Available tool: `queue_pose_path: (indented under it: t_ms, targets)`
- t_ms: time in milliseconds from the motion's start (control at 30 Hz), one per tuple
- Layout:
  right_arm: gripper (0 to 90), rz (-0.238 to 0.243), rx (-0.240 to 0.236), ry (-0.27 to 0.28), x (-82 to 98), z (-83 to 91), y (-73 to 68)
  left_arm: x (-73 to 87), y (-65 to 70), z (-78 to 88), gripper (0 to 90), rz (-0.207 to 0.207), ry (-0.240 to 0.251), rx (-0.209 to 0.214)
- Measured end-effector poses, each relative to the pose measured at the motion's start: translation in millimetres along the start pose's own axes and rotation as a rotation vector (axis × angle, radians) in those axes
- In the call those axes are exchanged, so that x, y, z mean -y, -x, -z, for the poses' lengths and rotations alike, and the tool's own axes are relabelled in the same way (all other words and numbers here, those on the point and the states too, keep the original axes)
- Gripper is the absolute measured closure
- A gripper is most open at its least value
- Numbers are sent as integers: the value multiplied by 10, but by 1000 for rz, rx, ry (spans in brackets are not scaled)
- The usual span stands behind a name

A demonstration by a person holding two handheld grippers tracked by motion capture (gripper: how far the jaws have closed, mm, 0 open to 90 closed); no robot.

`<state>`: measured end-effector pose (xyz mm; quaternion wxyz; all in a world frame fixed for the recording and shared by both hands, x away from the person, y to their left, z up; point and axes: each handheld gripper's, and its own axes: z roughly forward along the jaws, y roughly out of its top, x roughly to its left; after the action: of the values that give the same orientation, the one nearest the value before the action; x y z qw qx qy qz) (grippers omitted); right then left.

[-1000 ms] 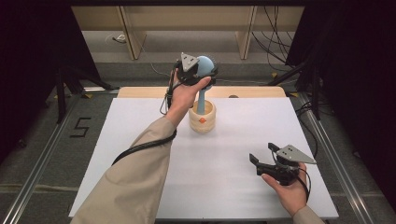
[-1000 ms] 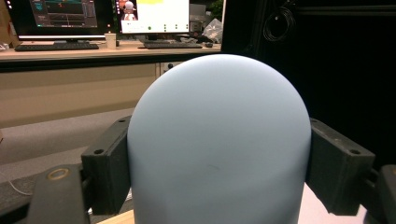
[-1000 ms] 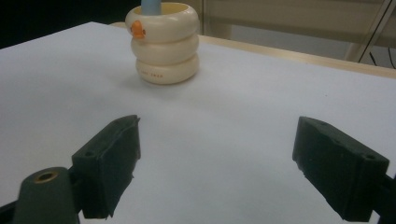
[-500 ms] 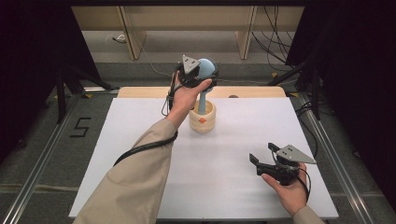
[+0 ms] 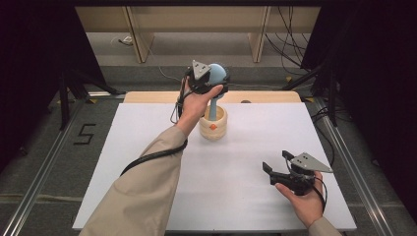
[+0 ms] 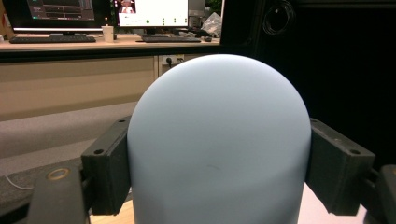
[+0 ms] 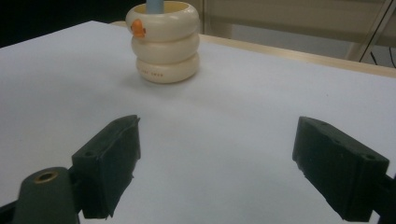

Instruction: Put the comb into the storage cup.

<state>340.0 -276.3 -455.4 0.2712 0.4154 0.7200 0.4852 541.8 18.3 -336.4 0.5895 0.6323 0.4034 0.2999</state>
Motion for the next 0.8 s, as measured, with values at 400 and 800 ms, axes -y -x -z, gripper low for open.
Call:
queue_pose_path:
  t_ms: [400, 800]
  targets:
    - [161, -5, 1, -5, 4, -5, -1, 98, -2, -4, 195, -6, -9, -5]
    - [161, -6, -2, -8, 9, -15, -4, 195, -3, -8, 195, -14, -15, -13]
